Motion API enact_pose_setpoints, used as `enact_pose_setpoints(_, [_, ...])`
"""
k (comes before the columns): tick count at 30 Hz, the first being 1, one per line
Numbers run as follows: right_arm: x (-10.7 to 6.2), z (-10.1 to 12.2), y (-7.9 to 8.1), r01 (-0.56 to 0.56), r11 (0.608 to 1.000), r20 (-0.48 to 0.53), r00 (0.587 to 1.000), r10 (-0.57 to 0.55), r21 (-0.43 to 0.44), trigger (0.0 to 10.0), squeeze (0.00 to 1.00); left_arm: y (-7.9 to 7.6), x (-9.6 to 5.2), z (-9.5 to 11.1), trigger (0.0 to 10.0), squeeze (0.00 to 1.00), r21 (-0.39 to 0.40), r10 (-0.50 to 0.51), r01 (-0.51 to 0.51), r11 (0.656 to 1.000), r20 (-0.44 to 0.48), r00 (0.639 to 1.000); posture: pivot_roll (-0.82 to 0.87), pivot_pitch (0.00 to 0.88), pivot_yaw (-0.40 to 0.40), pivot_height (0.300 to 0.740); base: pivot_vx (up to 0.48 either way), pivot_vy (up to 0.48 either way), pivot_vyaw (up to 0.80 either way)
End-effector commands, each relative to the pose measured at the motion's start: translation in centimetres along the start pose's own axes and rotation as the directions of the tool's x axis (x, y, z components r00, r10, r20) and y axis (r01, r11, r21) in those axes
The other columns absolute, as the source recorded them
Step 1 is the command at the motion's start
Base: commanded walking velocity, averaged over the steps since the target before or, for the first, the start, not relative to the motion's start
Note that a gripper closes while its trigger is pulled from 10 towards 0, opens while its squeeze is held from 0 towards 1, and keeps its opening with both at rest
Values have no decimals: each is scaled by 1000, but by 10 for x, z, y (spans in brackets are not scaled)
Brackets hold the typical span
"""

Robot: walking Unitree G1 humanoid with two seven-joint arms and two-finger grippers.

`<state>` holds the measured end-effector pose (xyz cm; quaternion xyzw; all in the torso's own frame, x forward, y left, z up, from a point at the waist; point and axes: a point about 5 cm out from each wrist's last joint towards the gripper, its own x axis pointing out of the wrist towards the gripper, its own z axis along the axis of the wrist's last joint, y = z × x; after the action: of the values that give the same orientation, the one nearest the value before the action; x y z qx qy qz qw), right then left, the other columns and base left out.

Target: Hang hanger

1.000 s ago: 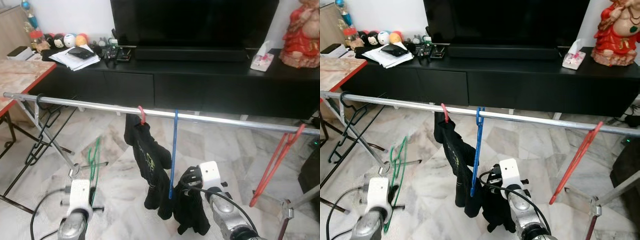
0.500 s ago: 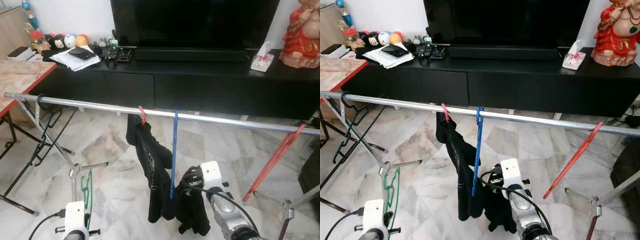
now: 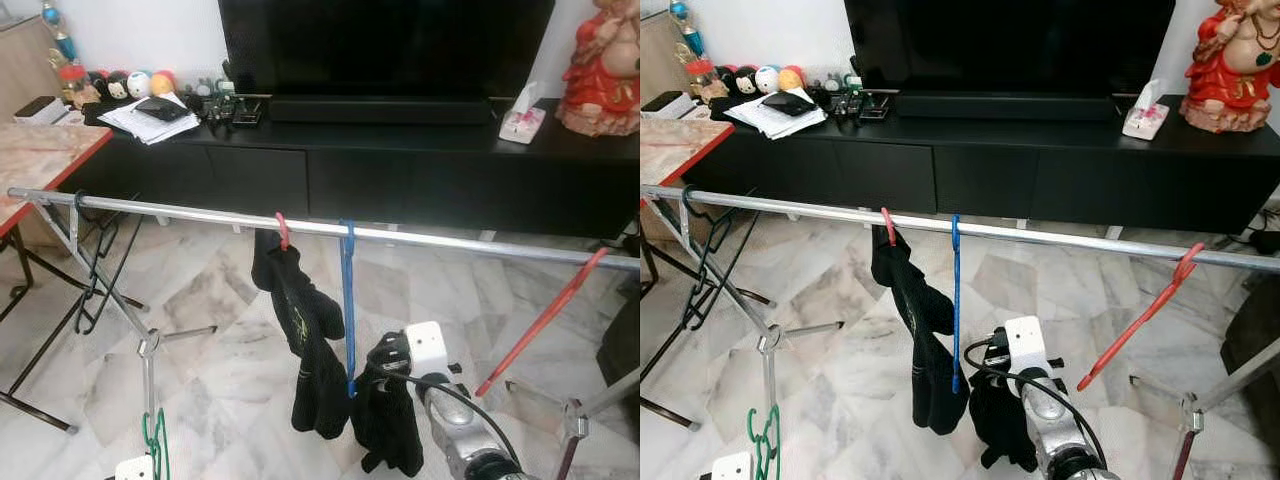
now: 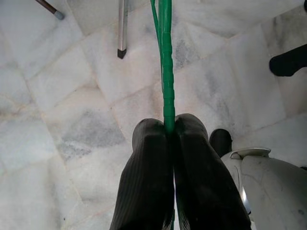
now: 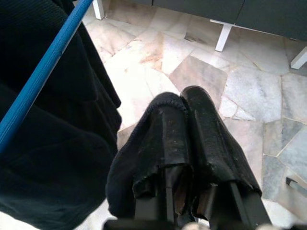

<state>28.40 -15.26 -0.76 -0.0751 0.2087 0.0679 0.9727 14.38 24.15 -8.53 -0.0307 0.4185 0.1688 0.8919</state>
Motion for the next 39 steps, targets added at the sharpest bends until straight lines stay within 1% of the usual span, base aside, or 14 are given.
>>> enact_pose_setpoints(1, [3, 7, 0, 5, 1000, 21, 1000, -6, 9, 10000, 0, 2, 0, -1, 10000, 0, -9, 11, -11, 1000, -7, 1000, -100, 0, 70, 740, 0, 0, 0])
enact_pose_setpoints(7, [3, 8, -2, 14, 1000, 25, 1000, -15, 13, 10000, 0, 3, 0, -2, 10000, 0, -13, 14, -15, 1000, -9, 1000, -99, 0, 72, 740, -277, 0, 0])
enact_pose_setpoints(22, [4, 10, -1, 9, 1000, 30, 999, -9, 14, 10000, 0, 4, -1, -7, 10000, 0, -13, 12, -13, 1000, -37, 999, -101, 0, 72, 740, -295, 0, 0])
enact_pose_setpoints(26, [4, 10, 1, 2, 1000, 33, 999, -2, 11, 10000, 0, 7, -2, -11, 10000, 0, -14, 18, -19, 1000, -52, 998, -99, 0, 73, 740, -304, 0, 0])
enact_pose_setpoints(39, [8, 23, -1, 16, 999, 69, 997, -19, 38, 10000, 0, 9, -2, -10, 10000, 0, -1, 19, -19, 1000, -52, 998, -98, 0, 76, 740, -307, 0, 0])
